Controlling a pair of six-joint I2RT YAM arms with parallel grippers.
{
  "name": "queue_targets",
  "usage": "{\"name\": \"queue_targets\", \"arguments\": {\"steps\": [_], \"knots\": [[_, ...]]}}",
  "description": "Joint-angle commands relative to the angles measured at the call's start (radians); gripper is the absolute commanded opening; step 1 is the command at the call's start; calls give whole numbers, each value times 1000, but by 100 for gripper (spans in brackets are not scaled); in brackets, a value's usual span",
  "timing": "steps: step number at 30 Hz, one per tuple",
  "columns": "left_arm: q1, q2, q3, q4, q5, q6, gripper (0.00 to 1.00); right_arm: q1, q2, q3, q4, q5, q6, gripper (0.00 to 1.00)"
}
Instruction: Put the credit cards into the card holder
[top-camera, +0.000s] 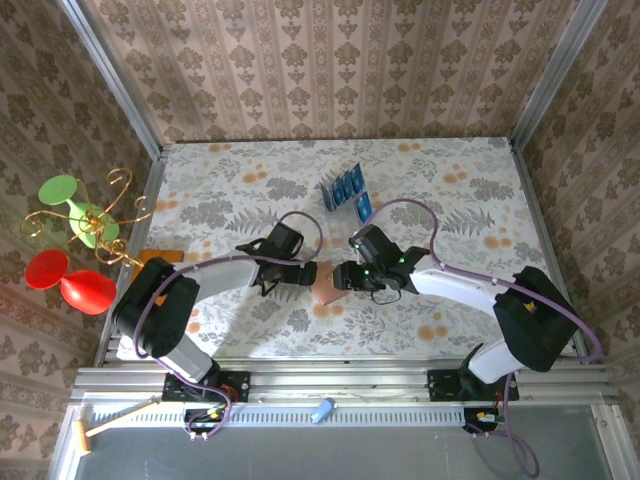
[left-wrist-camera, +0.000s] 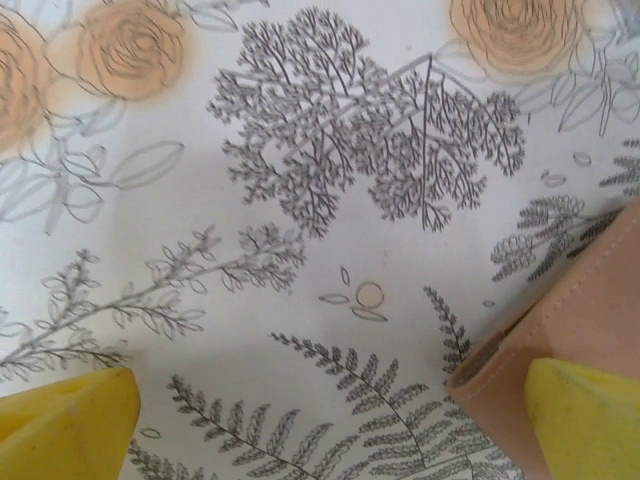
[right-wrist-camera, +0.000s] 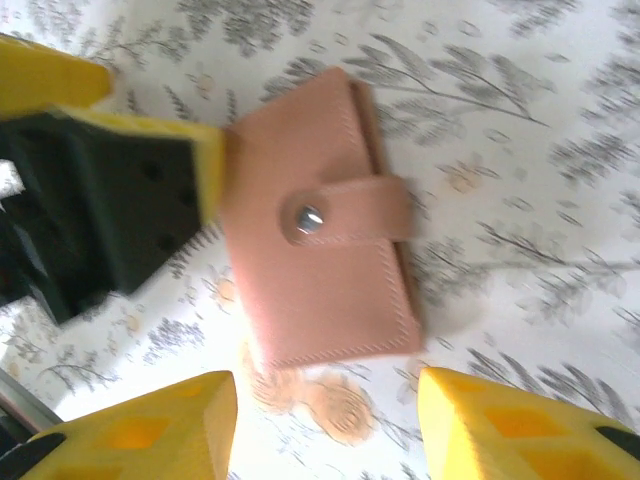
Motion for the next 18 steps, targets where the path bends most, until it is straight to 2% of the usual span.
{"name": "queue_targets", "arguments": {"steps": [1, 7, 11, 12, 18], "knots": [[26, -36, 54, -57, 19, 41, 100, -31, -75, -55, -37, 46, 18, 58], [72, -131, 121, -84, 28, 76, 100, -117, -270, -124, -104, 104, 10, 75], [101, -236, 148, -83, -2, 115, 100, -193, -397, -122, -191, 181, -19, 91], [110, -259, 151, -83, -13, 125, 100, -212, -430, -118, -216, 214, -27, 100], [175, -387, 89, 21, -114, 171, 100, -320, -578, -89, -280, 435, -76, 100]]}}
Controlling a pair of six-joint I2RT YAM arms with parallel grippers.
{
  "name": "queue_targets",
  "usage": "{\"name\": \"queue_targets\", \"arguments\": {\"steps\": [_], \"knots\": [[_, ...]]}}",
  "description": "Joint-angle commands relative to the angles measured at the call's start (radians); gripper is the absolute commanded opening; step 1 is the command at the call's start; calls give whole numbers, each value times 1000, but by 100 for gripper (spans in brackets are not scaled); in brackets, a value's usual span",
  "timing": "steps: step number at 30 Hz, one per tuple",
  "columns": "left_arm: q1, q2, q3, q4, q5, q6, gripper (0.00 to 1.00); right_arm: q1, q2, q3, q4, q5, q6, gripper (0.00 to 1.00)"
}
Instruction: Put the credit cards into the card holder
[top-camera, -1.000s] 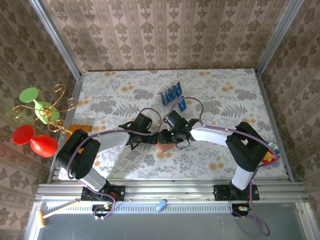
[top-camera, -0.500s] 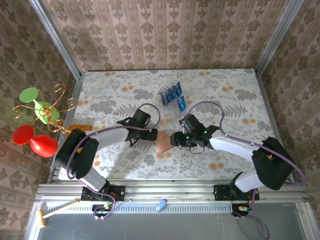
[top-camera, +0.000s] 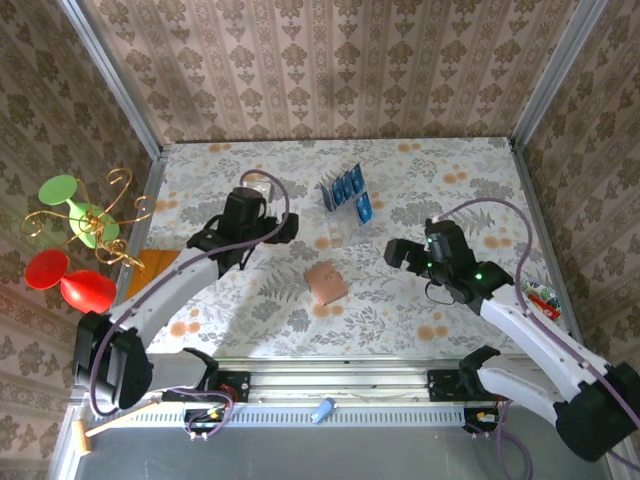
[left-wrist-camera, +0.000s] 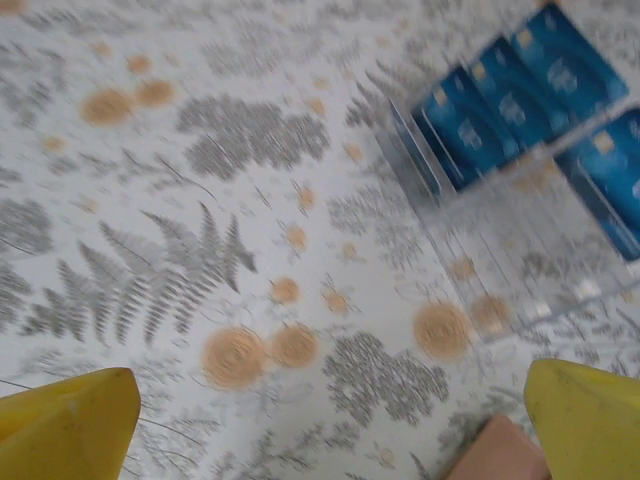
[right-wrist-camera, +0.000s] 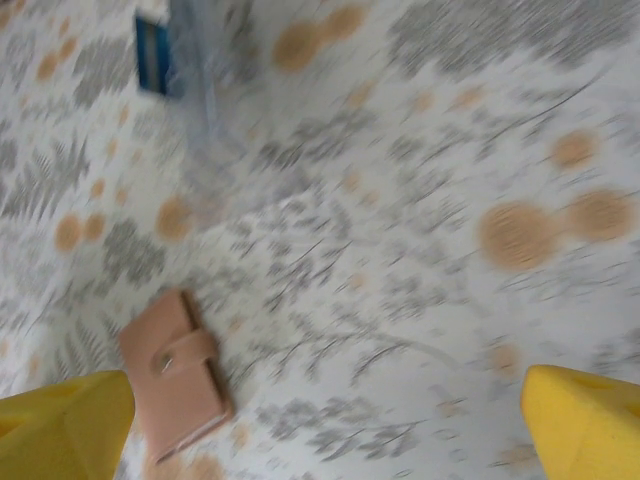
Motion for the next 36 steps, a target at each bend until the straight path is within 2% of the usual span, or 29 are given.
{"name": "queue_targets", "arguments": {"steps": [1, 7, 9, 13, 17, 19, 22, 28, 32, 33, 36], "knots": [[38, -63, -68, 86, -82, 72, 100, -44, -48, 32, -75, 203, -40, 100], [63, -142, -261, 375, -233, 226, 100, -89, -35, -17, 96, 451, -156, 100], [110, -136, -292, 425, -254, 257, 100, -110, 1, -43, 187, 519, -210, 100], [203, -88, -313, 466, -261, 259, 100, -171, 106, -79, 382, 532, -356, 100], [293, -41, -377, 607, -234, 334, 100, -246, 255, -88, 526, 560, -467, 100], [314, -27, -396, 638, -235, 361, 100, -272, 317, -96, 569, 554, -494, 100], [344, 10, -426, 694, -213, 377, 100, -299, 382, -148, 703, 483, -527, 100], [349, 116, -514, 899, -155, 385, 100, -329, 406, -244, 952, 305, -567, 100], [344, 180, -539, 1041, -144, 464, 100, -396, 383, -361, 1196, 136, -558, 100], [357, 201, -556, 1107, -125, 473, 100, -410, 395, -388, 1259, 128, -552, 100], [402, 242, -570, 1161, -74, 432, 100, -444, 489, -452, 1463, 126, -515, 100]]}}
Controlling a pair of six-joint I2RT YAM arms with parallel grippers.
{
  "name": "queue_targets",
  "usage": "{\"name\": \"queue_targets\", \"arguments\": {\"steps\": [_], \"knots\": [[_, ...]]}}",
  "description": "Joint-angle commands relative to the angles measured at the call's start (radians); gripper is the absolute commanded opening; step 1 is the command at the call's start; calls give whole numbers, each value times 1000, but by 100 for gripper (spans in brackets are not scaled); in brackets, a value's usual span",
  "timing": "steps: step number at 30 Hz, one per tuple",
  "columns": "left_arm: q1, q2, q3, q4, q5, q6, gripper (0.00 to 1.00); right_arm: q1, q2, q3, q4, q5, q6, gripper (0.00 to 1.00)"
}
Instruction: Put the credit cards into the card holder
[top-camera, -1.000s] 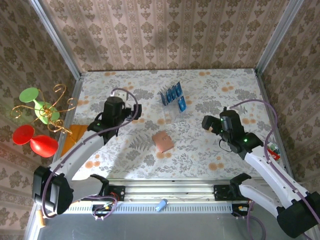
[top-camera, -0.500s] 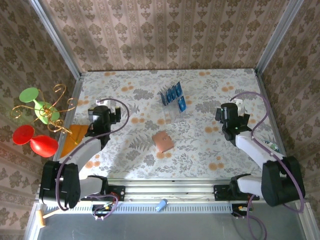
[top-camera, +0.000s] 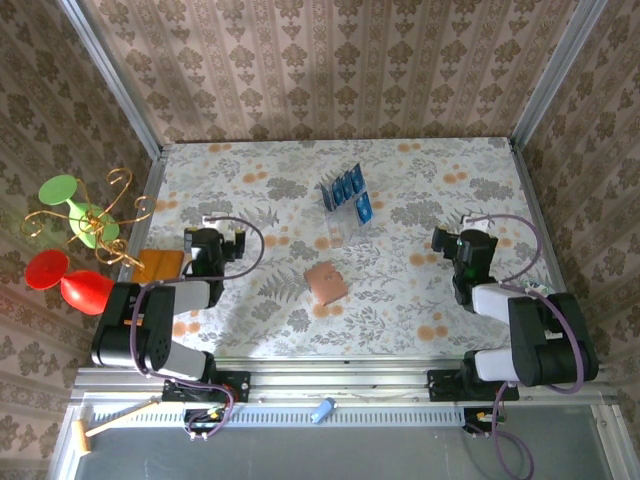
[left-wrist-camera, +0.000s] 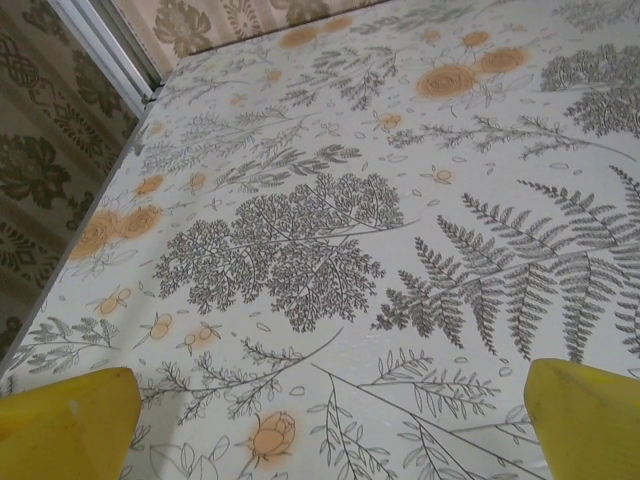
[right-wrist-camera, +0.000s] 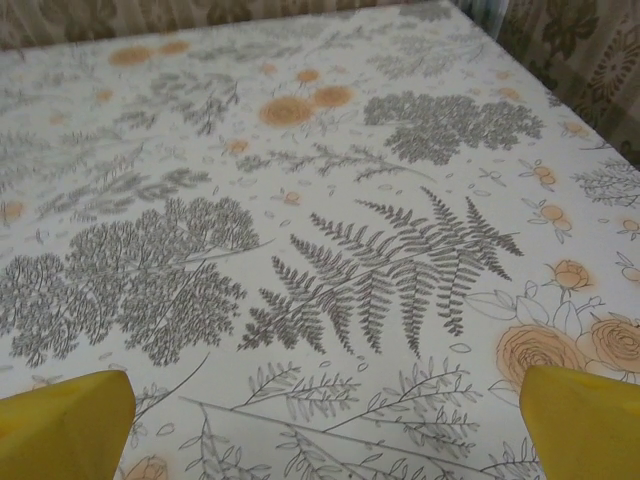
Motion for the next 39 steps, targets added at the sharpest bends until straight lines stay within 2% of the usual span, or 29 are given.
{"name": "queue_targets", "arguments": {"steps": [1, 3, 5, 7, 8, 9, 11, 14, 17, 19, 39], "knots": [[48, 25, -10, 139, 73, -7, 100, -24, 74, -40, 299, -89, 8, 100], [79, 59, -19, 180, 128, -28, 100, -22, 104, -19, 273, -132, -8, 100], [87, 103, -19, 230, 171, -11, 100, -22, 189, -15, 385, -163, -22, 100], [100, 96, -4, 183, 200, -25, 100, -22, 147, 69, 152, -224, -43, 100], [106, 99, 1, 184, 207, -25, 100, -22, 174, 83, 171, -264, -59, 100], [121, 92, 22, 127, 231, -46, 100, -21, 172, 98, 139, -274, -66, 100], [165, 97, 30, 119, 291, -70, 100, -21, 174, 104, 131, -273, -64, 100], [157, 98, 32, 115, 275, -66, 100, -8, 170, 107, 116, -247, -73, 100], [124, 92, 11, 146, 224, -44, 100, 30, 162, 98, 123, -153, -88, 100], [107, 94, -11, 197, 219, -21, 100, 31, 162, 97, 126, -152, -89, 100], [118, 94, 6, 163, 227, -32, 100, 22, 162, 100, 120, -173, -85, 100]]}}
